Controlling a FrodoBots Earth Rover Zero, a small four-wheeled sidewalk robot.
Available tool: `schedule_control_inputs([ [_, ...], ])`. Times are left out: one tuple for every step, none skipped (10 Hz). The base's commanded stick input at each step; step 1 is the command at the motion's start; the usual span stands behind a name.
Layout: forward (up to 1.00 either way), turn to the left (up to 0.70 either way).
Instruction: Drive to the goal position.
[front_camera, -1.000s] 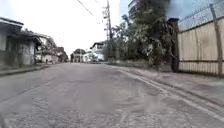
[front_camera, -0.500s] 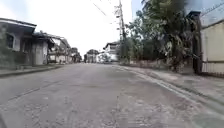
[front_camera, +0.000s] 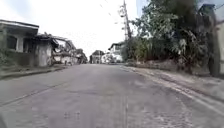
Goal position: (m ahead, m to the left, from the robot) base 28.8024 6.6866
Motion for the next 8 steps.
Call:
schedule_control_inputs([
  [1.00, 0.09],
  [1.00, 0.04],
  [1.00, 0.00],
  [1.00, 0.00],
  [1.00, 0.00],
  [1.00, 0.00],
  [1.00, 0.00],
  [1.00, 0.00],
])
